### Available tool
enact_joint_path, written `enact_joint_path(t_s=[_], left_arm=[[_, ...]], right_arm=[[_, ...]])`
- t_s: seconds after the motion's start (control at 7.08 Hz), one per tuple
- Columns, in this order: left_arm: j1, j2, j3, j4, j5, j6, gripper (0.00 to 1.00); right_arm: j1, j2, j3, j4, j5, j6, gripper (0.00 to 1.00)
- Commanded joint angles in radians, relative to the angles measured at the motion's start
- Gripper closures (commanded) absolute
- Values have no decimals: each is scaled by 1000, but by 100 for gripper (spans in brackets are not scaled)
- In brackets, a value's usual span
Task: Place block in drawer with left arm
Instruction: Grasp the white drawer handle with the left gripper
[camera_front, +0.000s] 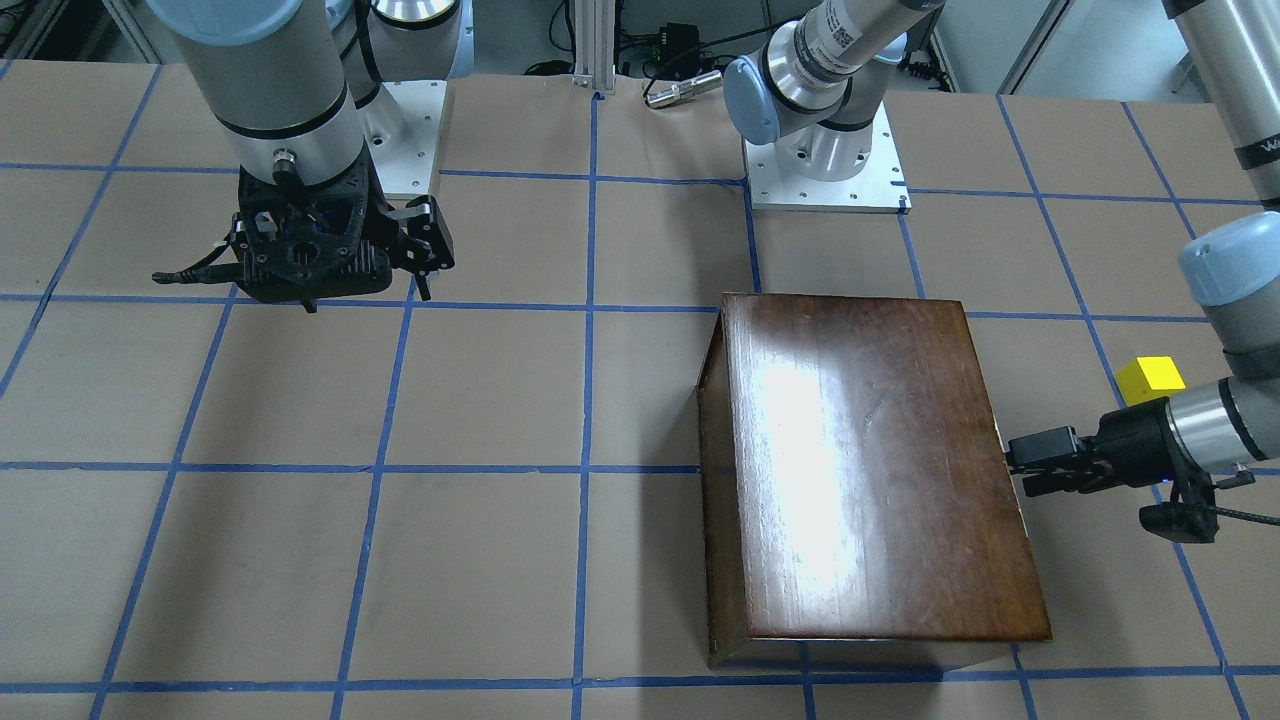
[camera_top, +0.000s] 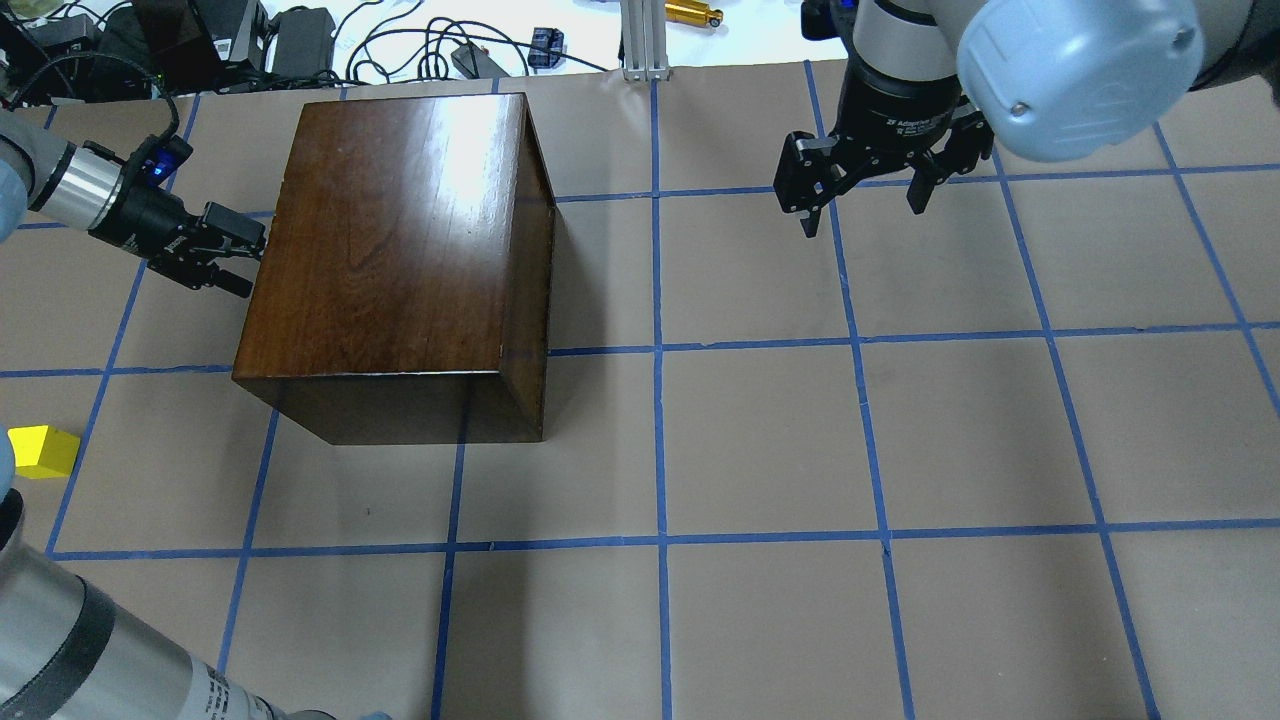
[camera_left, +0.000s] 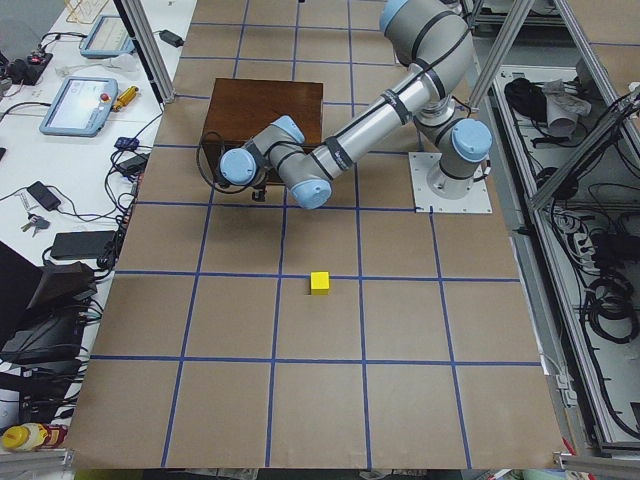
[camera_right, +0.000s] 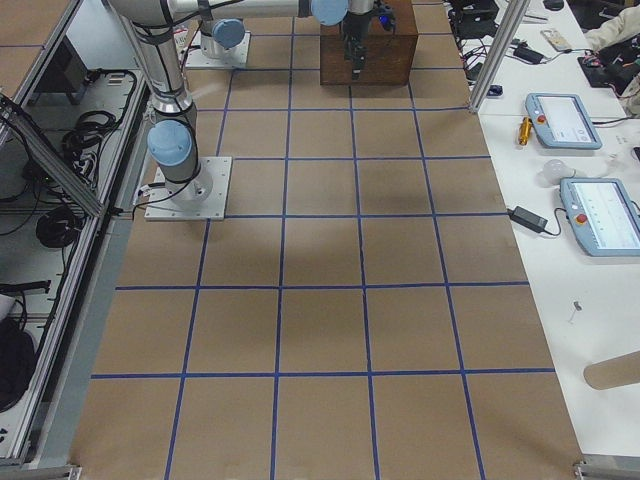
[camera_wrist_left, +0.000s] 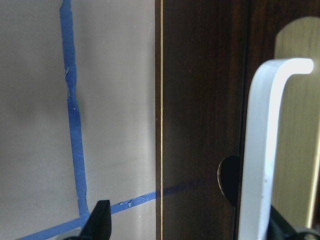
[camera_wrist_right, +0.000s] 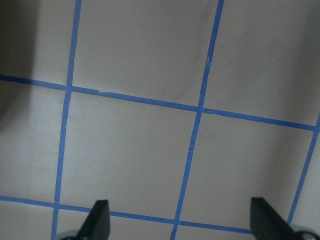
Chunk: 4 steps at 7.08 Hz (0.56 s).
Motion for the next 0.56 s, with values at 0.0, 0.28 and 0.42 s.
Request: enact_joint_path(t_s=[0.0, 0.28, 0.42], left_arm=[[16, -1, 4, 2, 4, 5, 0], [74, -1, -2, 4, 6, 15, 0], [97, -1, 0, 2, 7, 29, 0]], right_arm=[[0, 0, 0, 0, 2, 0, 0], [0, 0, 0, 0, 0, 0, 0], [0, 0, 0, 0, 0, 0, 0]])
